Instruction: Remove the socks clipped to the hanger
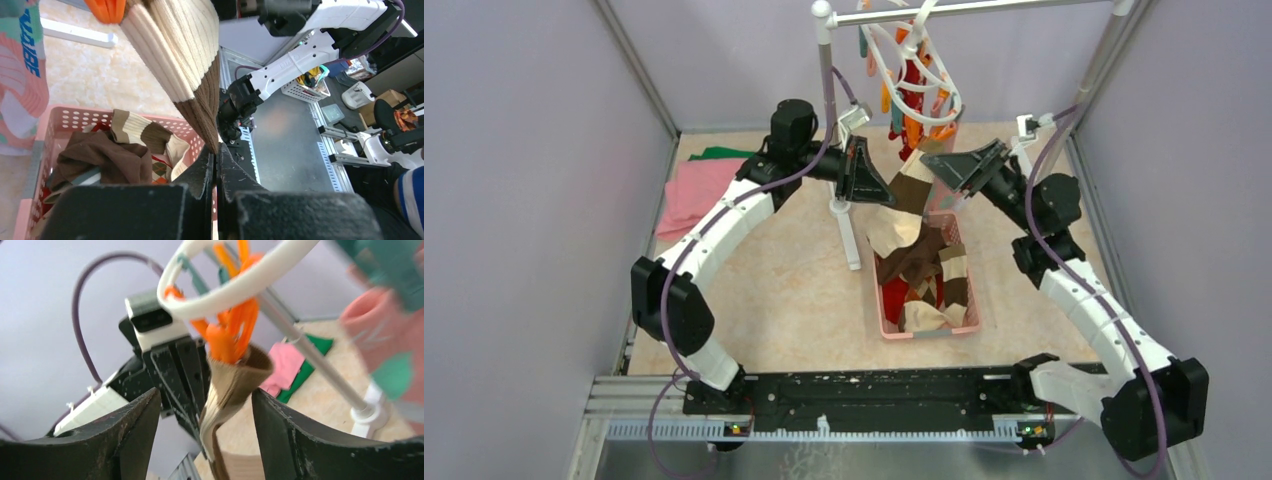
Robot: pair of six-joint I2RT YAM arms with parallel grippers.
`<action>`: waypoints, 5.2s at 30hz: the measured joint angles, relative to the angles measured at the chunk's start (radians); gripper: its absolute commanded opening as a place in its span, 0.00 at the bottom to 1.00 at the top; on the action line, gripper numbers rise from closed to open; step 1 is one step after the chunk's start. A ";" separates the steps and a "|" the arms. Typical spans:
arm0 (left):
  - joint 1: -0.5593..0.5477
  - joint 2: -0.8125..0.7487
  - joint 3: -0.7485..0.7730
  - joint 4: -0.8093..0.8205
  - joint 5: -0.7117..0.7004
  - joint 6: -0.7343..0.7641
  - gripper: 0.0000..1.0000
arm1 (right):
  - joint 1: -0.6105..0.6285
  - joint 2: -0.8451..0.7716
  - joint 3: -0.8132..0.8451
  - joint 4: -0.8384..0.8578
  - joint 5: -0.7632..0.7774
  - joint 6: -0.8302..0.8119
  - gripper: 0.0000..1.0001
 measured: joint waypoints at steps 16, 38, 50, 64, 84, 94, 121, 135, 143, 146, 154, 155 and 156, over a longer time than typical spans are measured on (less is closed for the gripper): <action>0.000 -0.006 -0.041 0.025 0.048 -0.066 0.00 | -0.119 0.145 -0.002 0.325 -0.083 0.245 0.68; 0.000 -0.020 -0.074 0.104 0.067 -0.161 0.00 | -0.117 0.198 0.133 0.288 -0.082 0.173 0.04; -0.001 -0.005 -0.075 -0.005 0.007 -0.030 0.00 | -0.066 0.168 0.275 -0.094 -0.003 -0.134 0.00; -0.113 0.032 -0.066 -0.202 -0.166 0.231 0.00 | -0.063 0.168 0.336 -0.296 0.039 -0.265 0.04; -0.195 0.123 -0.122 -0.287 -0.246 0.356 0.99 | -0.068 0.125 0.310 -0.414 0.082 -0.311 0.75; -0.097 0.018 -0.108 -0.293 -0.211 0.348 0.99 | -0.147 -0.051 0.091 -0.458 0.129 -0.425 0.88; -0.048 -0.013 -0.084 -0.258 -0.143 0.245 0.99 | -0.160 0.177 -0.131 0.123 0.447 -0.715 0.00; -0.045 -0.013 -0.064 -0.212 -0.122 0.175 0.99 | -0.072 -0.133 -0.147 -0.095 0.303 -0.539 0.00; -0.051 -0.011 0.093 -0.271 -0.169 0.275 0.99 | 0.125 -0.132 -0.075 -0.237 0.292 -0.449 0.00; -0.063 -0.010 0.106 -0.275 -0.190 0.295 0.99 | 0.174 -0.120 -0.045 -0.274 0.323 -0.431 0.00; -0.138 0.013 0.143 -0.327 -0.317 0.393 0.99 | 0.281 -0.025 0.116 -0.393 0.457 -0.421 0.00; -0.152 0.014 0.144 -0.331 -0.360 0.410 0.99 | 0.288 -0.017 0.128 -0.407 0.476 -0.418 0.00; -0.162 0.014 0.144 -0.335 -0.398 0.421 0.99 | 0.292 -0.011 0.134 -0.417 0.486 -0.415 0.00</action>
